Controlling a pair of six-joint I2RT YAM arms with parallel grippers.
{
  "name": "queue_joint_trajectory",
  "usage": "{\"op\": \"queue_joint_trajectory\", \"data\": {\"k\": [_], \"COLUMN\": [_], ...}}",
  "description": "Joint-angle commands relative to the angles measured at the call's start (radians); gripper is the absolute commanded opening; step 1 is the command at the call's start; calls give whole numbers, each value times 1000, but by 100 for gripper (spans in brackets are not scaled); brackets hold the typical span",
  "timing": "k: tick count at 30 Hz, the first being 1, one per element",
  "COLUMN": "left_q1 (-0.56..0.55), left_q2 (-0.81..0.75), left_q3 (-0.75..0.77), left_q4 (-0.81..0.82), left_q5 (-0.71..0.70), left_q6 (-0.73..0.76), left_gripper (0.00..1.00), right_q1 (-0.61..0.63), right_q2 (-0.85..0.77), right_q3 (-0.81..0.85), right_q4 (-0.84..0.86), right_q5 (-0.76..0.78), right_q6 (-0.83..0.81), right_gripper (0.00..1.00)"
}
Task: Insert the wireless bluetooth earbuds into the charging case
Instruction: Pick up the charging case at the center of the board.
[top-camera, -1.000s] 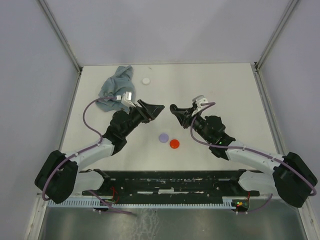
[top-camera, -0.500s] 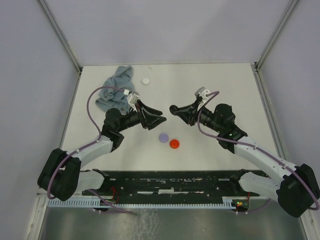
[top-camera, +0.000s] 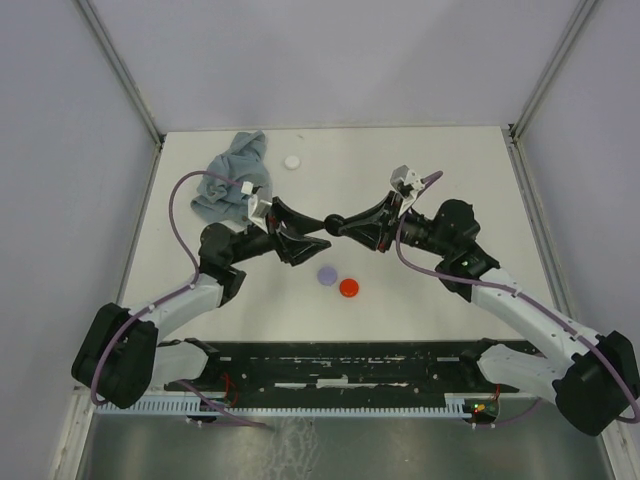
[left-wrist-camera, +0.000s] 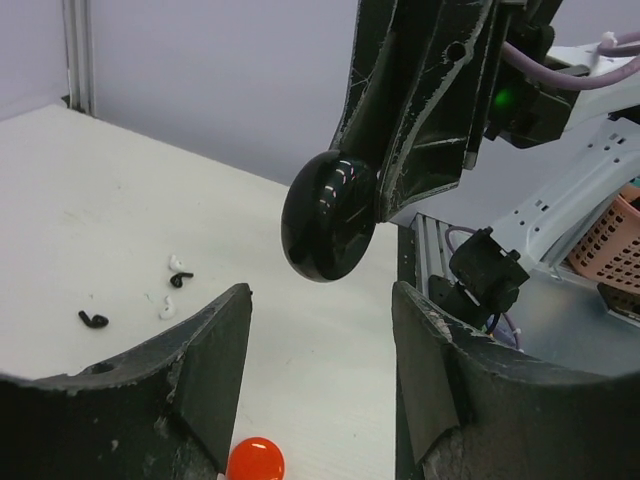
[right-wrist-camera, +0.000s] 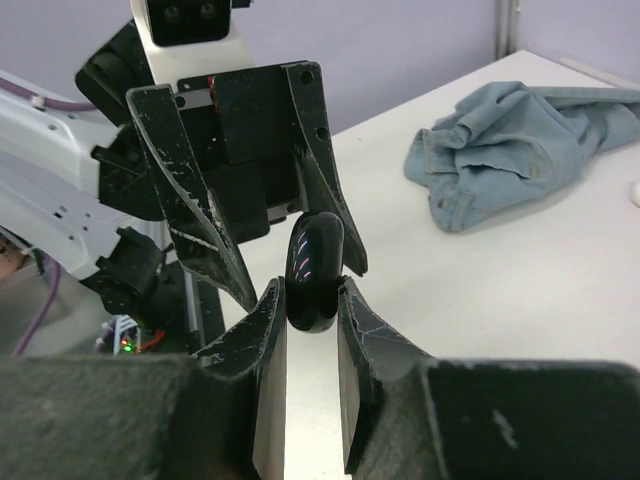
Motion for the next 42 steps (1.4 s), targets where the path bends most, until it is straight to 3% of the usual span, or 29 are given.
{"op": "queue_joint_trajectory", "data": {"k": [1,14,24,29,32,35,39,42], "left_q1": [-11,-46,-46,-47,-49,-50,-55,-73], "left_q2": [-22,-15,-2,4,2,-6,-45,-83], "left_q3": [-9,2,-4,-4,-4,-8,-9,-1], "left_q4": [145,214,301,307,309,268,95,-43], "left_q5": [42,32,28,33,36,39,14,-15], "left_q6": [-4,-37,-103,-111,-109,-75,55,172], "left_gripper": [64,54,52,37,24,15,6,3], "right_q1": [-2,9,21,27,28,28,28,28], "right_q2": [24,69,85,89,86,55,10,-1], "right_q3": [49,47,42,45,48,64,116,156], "right_q4": [146,241,263,264,240,113,-93,-226], "right_q5": [-89,-147,-173,-187,-191,-167,-120,-107], "right_q6": [108,167,174,168,148,70,-90,-176], "right_gripper": [12,12,12,13,19,33,48,54]}}
